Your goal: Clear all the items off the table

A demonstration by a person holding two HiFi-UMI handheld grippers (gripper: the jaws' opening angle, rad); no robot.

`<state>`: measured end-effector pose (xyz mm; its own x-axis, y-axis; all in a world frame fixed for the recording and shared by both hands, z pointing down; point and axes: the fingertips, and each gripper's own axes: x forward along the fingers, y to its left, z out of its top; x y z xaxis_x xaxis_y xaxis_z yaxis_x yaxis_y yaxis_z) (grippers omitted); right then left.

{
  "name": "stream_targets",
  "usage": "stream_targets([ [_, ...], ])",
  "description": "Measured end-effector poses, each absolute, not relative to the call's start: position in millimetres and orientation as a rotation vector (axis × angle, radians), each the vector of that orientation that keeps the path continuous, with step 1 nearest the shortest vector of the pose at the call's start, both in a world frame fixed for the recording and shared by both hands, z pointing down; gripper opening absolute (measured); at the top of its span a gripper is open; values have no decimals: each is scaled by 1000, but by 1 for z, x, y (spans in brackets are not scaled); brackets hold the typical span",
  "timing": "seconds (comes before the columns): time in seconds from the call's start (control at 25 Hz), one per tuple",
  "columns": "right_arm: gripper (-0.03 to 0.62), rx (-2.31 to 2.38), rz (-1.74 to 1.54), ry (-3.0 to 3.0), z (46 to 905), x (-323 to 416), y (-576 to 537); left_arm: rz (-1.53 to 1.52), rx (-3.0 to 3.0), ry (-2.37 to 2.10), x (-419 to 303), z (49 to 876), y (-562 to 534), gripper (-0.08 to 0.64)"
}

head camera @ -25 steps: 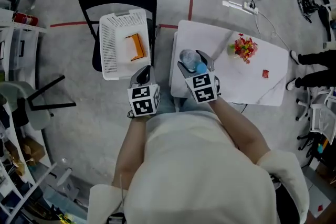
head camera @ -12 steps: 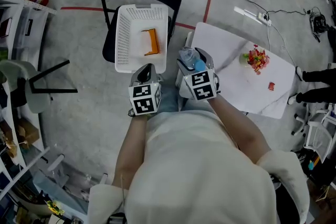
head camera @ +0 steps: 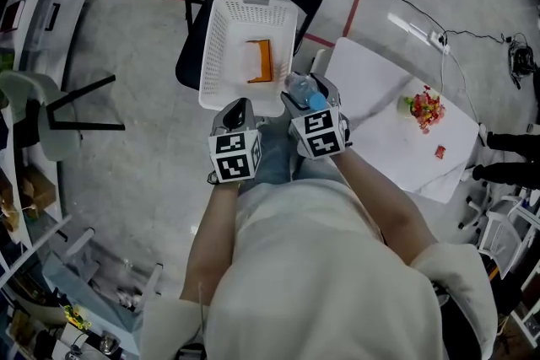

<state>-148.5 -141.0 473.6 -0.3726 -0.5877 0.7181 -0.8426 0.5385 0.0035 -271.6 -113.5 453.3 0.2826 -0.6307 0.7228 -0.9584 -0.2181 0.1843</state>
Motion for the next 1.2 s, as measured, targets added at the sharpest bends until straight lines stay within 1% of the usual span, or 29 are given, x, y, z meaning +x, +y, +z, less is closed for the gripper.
stream_targets([
  [1.2, 330, 902, 579, -2071, 565, -263, -175, 696, 1775, -1423, -341, 531, -147, 9],
])
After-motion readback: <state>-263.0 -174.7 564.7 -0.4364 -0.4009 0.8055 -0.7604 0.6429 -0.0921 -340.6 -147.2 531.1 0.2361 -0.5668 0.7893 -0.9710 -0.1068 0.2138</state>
